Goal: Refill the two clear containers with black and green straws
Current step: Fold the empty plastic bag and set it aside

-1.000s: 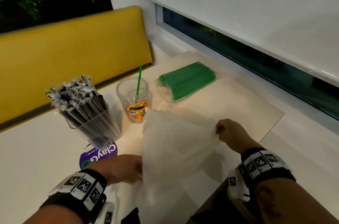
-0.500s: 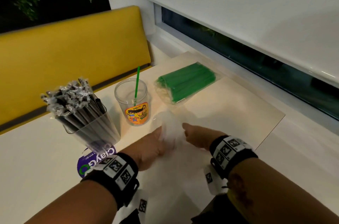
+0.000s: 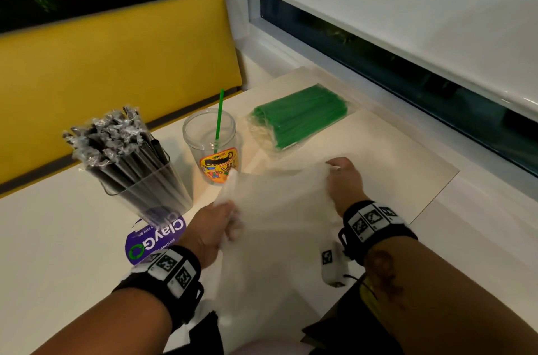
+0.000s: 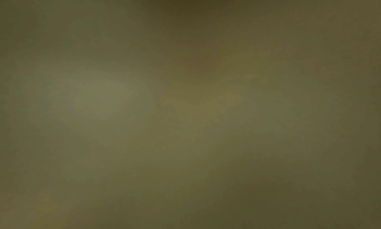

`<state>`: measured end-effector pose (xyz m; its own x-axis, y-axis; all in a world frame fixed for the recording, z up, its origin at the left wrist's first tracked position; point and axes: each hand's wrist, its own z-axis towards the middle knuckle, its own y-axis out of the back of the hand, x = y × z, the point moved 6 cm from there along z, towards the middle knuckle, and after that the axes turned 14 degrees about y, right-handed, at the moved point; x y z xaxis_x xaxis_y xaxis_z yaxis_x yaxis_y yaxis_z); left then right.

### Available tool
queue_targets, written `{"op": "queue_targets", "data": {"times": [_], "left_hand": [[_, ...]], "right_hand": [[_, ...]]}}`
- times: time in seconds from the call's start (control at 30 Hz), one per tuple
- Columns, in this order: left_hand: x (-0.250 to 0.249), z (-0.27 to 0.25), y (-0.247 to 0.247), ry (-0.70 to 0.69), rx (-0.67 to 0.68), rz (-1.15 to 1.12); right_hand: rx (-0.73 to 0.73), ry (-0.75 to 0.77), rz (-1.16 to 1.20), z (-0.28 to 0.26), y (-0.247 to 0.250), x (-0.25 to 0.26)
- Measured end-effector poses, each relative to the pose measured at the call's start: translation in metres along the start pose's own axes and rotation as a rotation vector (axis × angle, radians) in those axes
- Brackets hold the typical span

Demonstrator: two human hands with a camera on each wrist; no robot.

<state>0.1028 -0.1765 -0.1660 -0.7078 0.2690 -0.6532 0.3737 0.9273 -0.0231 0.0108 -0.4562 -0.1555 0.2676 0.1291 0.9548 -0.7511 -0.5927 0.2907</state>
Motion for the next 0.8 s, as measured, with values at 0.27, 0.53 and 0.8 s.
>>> {"op": "queue_targets", "data": {"times": [0.27, 0.53, 0.8], "left_hand": [[-0.027, -0.002, 0.015, -0.452, -0.135, 0.515], [-0.032, 0.019, 0.016, -0.344, -0.157, 0.581], [-0.004, 0.009, 0.042, -0.15, -0.07, -0.042]], "right_hand": [[0.52, 0.052, 0.017, -0.021, -0.03, 0.006], [0.255, 0.121, 0.089, -0.002, -0.007, 0.014], [-0.072, 0.031, 0.167, 0.006, 0.027, -0.003]]}}
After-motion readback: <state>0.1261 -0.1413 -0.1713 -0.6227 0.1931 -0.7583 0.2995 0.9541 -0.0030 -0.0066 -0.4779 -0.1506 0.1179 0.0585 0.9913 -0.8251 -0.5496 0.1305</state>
